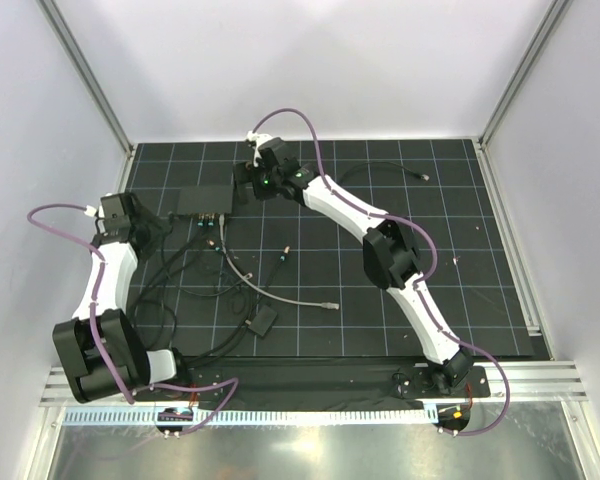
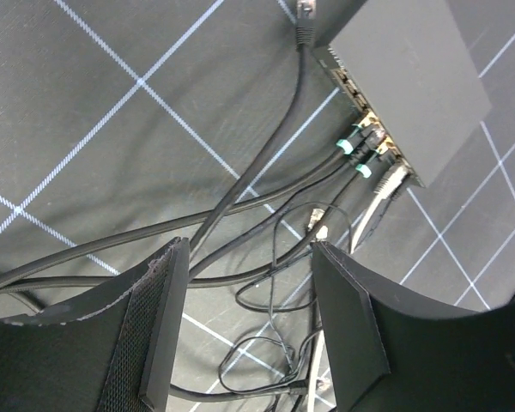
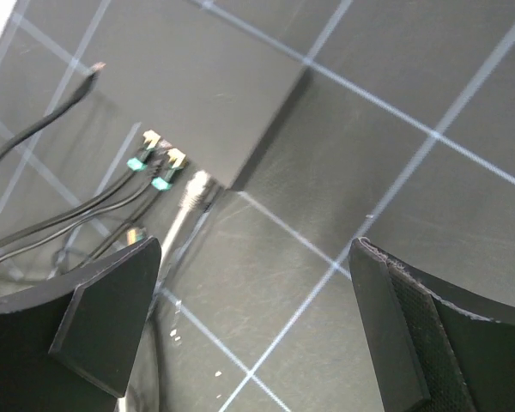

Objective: Pull the plug from the switch port

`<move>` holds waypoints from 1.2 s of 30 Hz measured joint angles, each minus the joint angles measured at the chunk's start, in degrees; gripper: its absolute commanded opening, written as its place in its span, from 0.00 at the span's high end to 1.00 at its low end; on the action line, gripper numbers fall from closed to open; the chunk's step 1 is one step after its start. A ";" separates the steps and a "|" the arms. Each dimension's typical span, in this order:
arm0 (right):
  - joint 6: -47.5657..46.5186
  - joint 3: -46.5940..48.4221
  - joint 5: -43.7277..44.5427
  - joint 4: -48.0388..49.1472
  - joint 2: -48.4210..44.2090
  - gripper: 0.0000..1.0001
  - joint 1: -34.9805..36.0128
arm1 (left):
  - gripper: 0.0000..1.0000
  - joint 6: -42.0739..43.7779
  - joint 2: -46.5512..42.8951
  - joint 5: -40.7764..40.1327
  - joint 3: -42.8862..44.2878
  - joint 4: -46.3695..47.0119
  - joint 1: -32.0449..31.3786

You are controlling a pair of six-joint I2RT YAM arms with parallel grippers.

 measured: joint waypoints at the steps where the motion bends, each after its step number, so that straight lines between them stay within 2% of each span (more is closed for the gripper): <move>1: -0.07 -0.02 -1.25 0.04 0.00 0.00 0.00 | 0.37 0.02 0.15 -0.09 0.00 -0.09 0.00; 10: 1.99 -0.66 -12.20 3.74 0.00 0.03 -0.20 | 0.43 0.09 6.69 0.52 -0.02 -0.20 0.02; 13: 2.99 -1.57 -15.23 6.16 0.00 0.10 -0.04 | 0.59 0.13 8.44 1.01 -0.02 -0.33 0.00; 14: 3.19 -1.68 -15.98 6.36 0.00 0.15 0.07 | 0.70 0.11 8.70 1.22 -0.02 -0.48 0.02; 16: 3.78 -1.75 -17.18 6.91 0.00 0.19 0.28 | 0.80 0.15 8.55 1.55 -0.02 -0.72 0.02; 17: 4.46 -1.75 -17.90 7.37 0.00 0.22 0.42 | 0.89 0.35 8.33 1.66 -0.02 -0.74 0.02; 20: 7.72 -1.75 -20.28 9.42 0.17 0.24 0.68 | 1.00 0.85 5.73 3.04 -0.02 -1.55 0.02; 26: 16.28 -1.73 -23.89 12.98 0.72 0.23 1.40 | 1.00 3.17 -7.56 7.98 0.87 -3.54 0.02; 36: 19.12 -7.15 -27.74 16.96 -4.35 0.18 2.12 | 1.00 8.33 -26.60 13.35 10.95 -7.37 0.02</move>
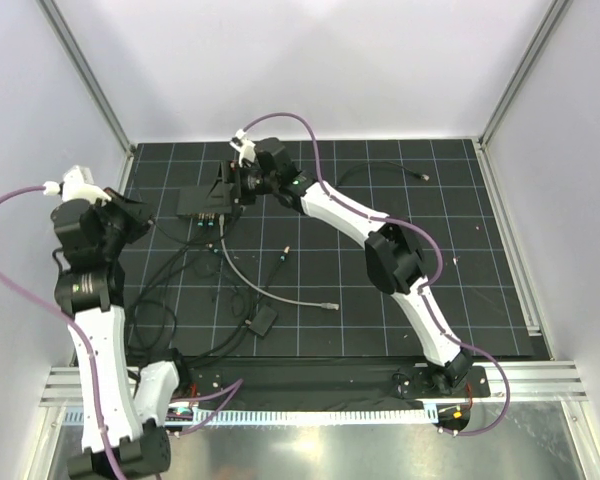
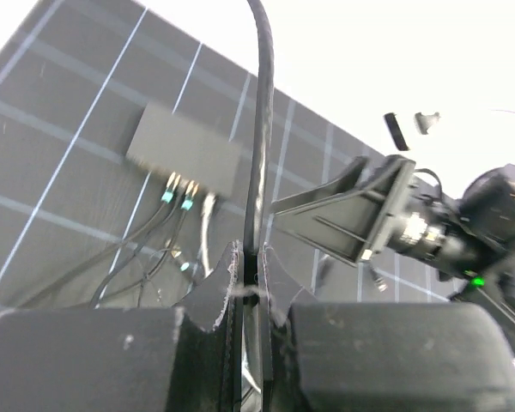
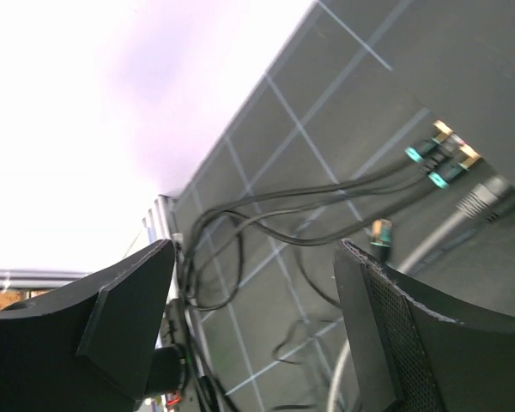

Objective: Pull the plug from the switch port

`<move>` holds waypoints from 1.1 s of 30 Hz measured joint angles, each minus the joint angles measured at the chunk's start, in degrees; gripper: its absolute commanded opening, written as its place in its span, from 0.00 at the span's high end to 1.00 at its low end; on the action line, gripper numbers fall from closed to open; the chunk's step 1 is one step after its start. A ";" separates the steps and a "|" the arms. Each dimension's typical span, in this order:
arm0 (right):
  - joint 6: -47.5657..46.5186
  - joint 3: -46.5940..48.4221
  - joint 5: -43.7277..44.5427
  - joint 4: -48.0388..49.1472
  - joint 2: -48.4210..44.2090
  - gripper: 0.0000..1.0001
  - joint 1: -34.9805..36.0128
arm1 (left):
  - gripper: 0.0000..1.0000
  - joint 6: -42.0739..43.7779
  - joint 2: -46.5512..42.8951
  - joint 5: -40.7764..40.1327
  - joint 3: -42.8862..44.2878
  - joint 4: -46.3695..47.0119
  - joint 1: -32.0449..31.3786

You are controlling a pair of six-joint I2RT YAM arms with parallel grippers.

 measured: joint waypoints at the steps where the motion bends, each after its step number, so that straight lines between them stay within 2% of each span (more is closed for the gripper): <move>1: 0.17 -0.15 -0.28 0.33 -0.46 0.17 0.02 | 1.00 0.35 -1.16 0.22 0.39 0.20 0.00; 5: 0.46 -1.60 -0.87 1.73 -3.48 0.16 0.04 | 1.00 0.55 -4.39 1.60 3.32 0.07 0.00; 10: -2.29 -1.88 -0.04 0.04 -6.49 0.14 -0.33 | 1.00 -0.55 -0.72 9.38 8.31 2.38 0.00; 14: -4.63 -3.93 1.88 -2.58 -9.97 0.16 -1.51 | 1.00 -0.59 4.74 18.97 8.04 4.72 -0.02; 19: -2.01 -11.23 2.89 -0.48 -16.46 0.17 -5.27 | 1.00 -1.40 8.79 26.23 3.04 7.76 -0.11; 24: 2.84 -18.93 3.21 8.39 -21.49 0.18 -7.52 | 1.00 -2.78 9.75 30.03 2.03 10.05 -2.23; 33: 13.92 -24.70 -1.18 25.57 -22.08 0.24 -5.03 | 1.00 -4.28 11.85 30.69 1.25 13.77 -9.92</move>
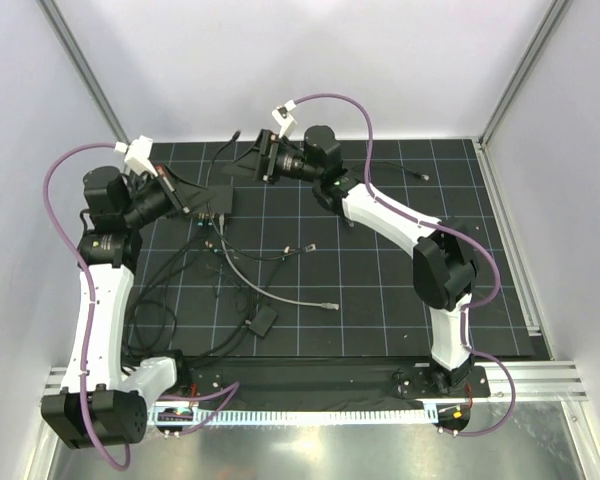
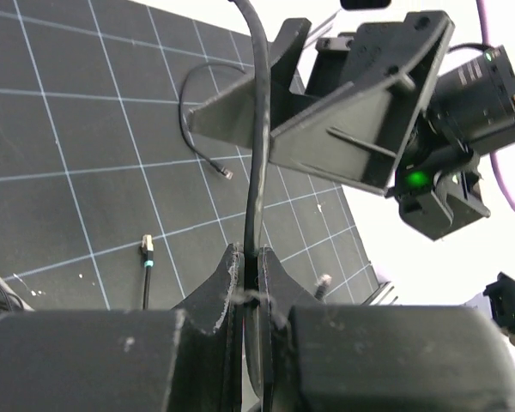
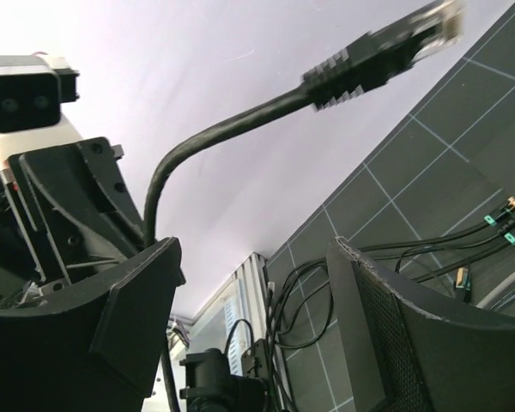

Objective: Pull the plug from the switch port

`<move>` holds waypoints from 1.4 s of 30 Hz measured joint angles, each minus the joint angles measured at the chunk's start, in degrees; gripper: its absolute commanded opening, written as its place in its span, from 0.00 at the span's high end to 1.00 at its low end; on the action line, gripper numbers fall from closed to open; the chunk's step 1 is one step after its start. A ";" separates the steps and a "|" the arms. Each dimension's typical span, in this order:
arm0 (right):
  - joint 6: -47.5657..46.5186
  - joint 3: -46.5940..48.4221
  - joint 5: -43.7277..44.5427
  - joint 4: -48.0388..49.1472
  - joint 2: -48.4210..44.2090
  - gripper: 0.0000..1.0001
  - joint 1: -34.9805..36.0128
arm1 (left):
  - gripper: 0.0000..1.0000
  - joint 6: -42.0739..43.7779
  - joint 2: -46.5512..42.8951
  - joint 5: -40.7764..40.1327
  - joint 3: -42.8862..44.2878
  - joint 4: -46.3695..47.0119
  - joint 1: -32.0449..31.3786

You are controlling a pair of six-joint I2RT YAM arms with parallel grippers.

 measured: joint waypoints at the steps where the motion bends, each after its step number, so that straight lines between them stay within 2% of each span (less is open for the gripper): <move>1: 0.81 -0.85 -0.07 1.03 -0.11 0.24 0.13 | 1.00 -0.17 0.28 -0.24 -0.17 0.04 -0.22; 11: 4.24 -2.34 -0.15 6.25 -0.46 0.31 0.59 | 1.00 -2.80 2.75 -2.64 -0.28 2.16 -5.40; 13: 4.55 -2.34 -0.15 6.91 -0.46 0.39 0.83 | 1.00 -2.97 3.10 -3.17 -0.28 2.75 -7.19; 14: 4.72 -2.34 -0.20 7.10 -0.46 0.47 0.98 | 1.00 -3.02 3.34 -3.32 -0.28 3.04 -8.11; 16: 5.18 -2.34 -0.33 7.32 -0.46 0.54 1.20 | 1.00 -3.04 3.98 -3.72 -0.28 3.41 -9.49; 19: 5.46 -2.34 -0.46 7.45 -0.46 0.93 1.27 | 0.98 -3.06 5.07 -4.33 -0.28 3.58 -10.47; 20: 5.81 -2.34 -0.55 7.78 -0.46 0.99 1.27 | 0.88 -3.06 5.57 -4.81 -0.28 3.45 -10.62; 21: 5.90 -2.34 -0.31 7.91 -0.57 0.99 1.27 | 0.61 -3.08 6.08 -5.05 -0.28 3.43 -10.69; 24: 5.77 -2.95 1.20 7.28 -0.76 0.99 0.79 | 0.35 -3.54 6.16 -7.41 -0.31 3.65 -10.78; 27: 4.72 -4.07 4.52 4.13 -1.25 0.99 -0.90 | 0.32 -2.93 5.09 -11.26 -0.31 3.08 -10.75; 32: 4.94 -5.33 13.29 -1.75 -1.38 0.99 -7.52 | 0.41 -0.28 2.05 -19.37 -0.28 -0.46 -10.75; 37: 10.80 -6.47 24.30 -6.56 -0.35 0.99 -16.96 | 0.41 2.05 0.20 -26.58 0.35 -4.50 -10.75; 42: 17.51 -4.46 33.27 -9.81 6.34 0.99 -24.65 | 0.42 3.93 0.76 -29.59 1.53 -7.39 -10.75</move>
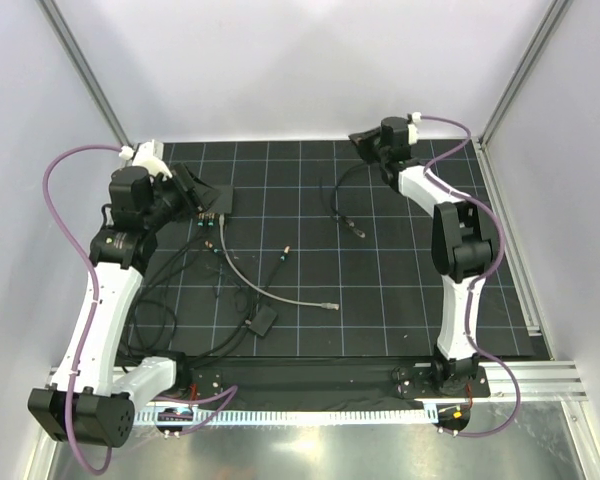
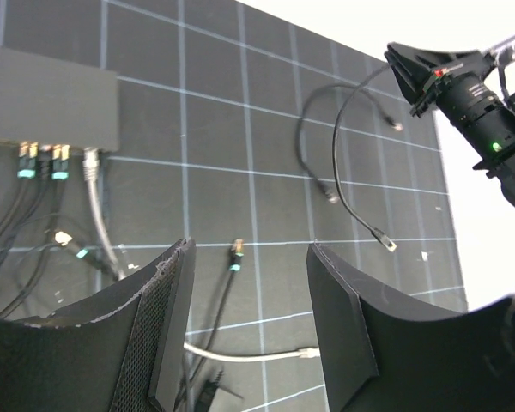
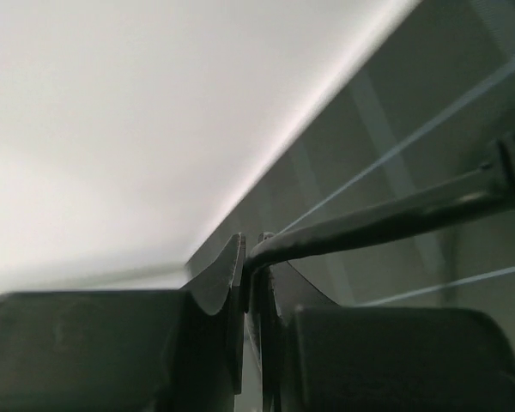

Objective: Pull the plug from the switch port

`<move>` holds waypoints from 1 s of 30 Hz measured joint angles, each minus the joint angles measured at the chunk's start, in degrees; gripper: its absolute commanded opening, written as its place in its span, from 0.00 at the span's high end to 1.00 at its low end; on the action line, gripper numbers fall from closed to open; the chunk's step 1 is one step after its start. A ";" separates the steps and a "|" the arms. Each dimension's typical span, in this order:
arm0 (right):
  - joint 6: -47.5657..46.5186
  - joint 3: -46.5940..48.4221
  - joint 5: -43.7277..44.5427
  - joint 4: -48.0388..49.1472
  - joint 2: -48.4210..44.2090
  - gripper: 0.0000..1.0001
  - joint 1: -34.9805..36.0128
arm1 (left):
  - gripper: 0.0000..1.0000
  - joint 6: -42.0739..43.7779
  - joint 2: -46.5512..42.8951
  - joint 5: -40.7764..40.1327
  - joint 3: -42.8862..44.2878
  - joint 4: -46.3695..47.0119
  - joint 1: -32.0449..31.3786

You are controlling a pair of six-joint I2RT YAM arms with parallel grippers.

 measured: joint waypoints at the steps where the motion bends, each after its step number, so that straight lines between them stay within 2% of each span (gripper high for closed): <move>1: 0.37 0.17 1.79 -0.68 1.20 0.99 -0.66 | 0.42 0.31 0.11 -0.63 0.00 -0.42 0.00; 7: 1.68 2.86 11.93 -4.74 9.42 0.99 -1.92 | 0.43 1.16 1.64 -2.23 0.00 -1.29 0.00; 12: 2.05 6.45 15.43 -4.83 14.75 0.99 -2.25 | 0.43 1.14 2.49 -2.25 0.00 -1.33 0.00; 15: 2.03 6.64 17.27 -4.90 15.69 0.95 -2.82 | 0.43 1.11 2.47 -2.25 0.00 -1.33 0.00; 17: 2.01 7.17 18.21 -5.33 15.91 0.81 -3.37 | 0.43 1.14 2.43 -2.25 0.00 -1.36 0.00; 19: 2.05 8.81 18.91 -6.73 16.41 0.59 -3.98 | 0.43 1.11 2.25 -2.40 0.00 -1.68 0.00; 22: 1.42 11.47 19.08 -8.63 16.98 0.42 -4.70 | 0.43 1.11 1.68 -2.95 0.00 -2.80 0.00; 28: -1.90 13.31 18.97 -13.97 16.92 0.22 -5.51 | 0.42 1.14 -0.59 -5.62 0.00 -5.14 0.00; 30: -4.37 13.27 19.17 -16.74 16.52 0.21 -5.49 | 0.41 1.18 -0.92 -6.75 0.15 -5.97 0.00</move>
